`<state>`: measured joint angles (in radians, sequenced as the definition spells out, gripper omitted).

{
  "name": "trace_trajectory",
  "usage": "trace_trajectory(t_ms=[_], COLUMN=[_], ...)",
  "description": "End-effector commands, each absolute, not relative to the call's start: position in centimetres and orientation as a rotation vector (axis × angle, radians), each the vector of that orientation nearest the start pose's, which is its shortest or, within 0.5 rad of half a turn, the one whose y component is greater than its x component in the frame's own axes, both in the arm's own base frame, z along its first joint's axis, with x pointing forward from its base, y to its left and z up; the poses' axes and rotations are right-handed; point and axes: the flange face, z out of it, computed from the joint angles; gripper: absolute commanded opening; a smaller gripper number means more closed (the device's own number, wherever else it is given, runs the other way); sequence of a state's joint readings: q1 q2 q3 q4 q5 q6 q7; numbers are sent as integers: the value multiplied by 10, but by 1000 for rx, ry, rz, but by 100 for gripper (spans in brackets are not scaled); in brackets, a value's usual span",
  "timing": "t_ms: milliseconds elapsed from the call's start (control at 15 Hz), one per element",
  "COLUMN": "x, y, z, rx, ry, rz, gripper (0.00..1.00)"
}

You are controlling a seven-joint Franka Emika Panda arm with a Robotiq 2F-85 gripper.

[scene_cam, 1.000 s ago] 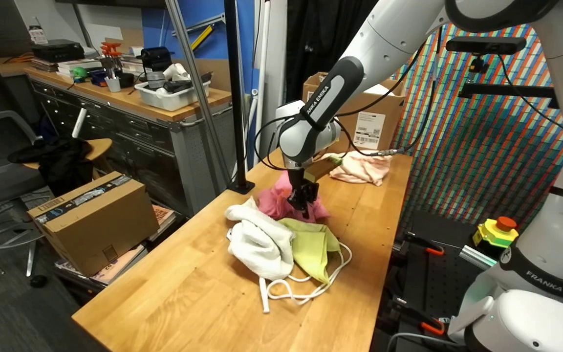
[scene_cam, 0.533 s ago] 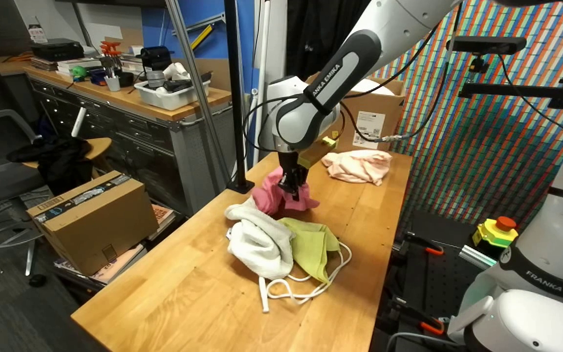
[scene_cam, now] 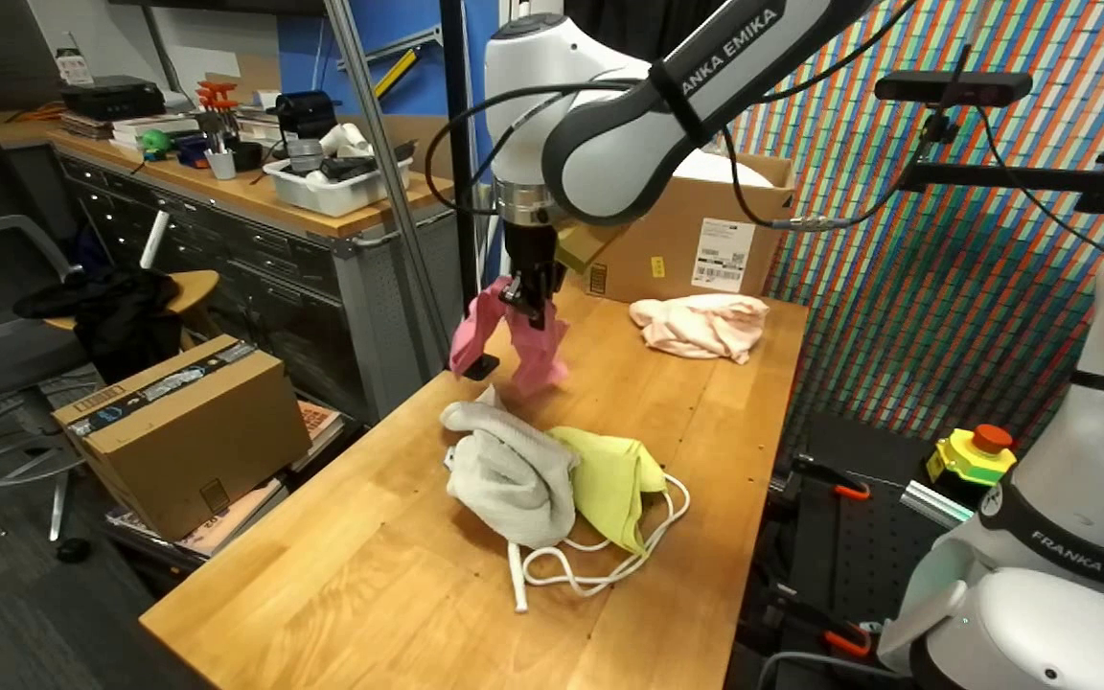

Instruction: Move the peach shirt to the right, move the pink shirt to the left, move the white towel to the left, move the yellow towel to the right, move the thick white rope forwards, move the radish backwards

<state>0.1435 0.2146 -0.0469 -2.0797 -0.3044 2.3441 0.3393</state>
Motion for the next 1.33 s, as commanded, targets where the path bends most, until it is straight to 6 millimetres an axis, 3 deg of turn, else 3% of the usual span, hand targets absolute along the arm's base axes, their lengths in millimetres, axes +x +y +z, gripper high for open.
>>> trace_trajectory(t_ms=[0,267,533,800,1000,1267], x=[573,565,554,549,556,571], y=[98,176,270,351,389,420], z=[364,375,383,372,352,320], rx=[-3402,-3444,-3454,-3426,-3396,-3360], ry=[-31,-250,-491,-675,-733,-745], rz=[-257,-223,-211,-267,-284,-270], gripper=[5,5,5,5,5,5])
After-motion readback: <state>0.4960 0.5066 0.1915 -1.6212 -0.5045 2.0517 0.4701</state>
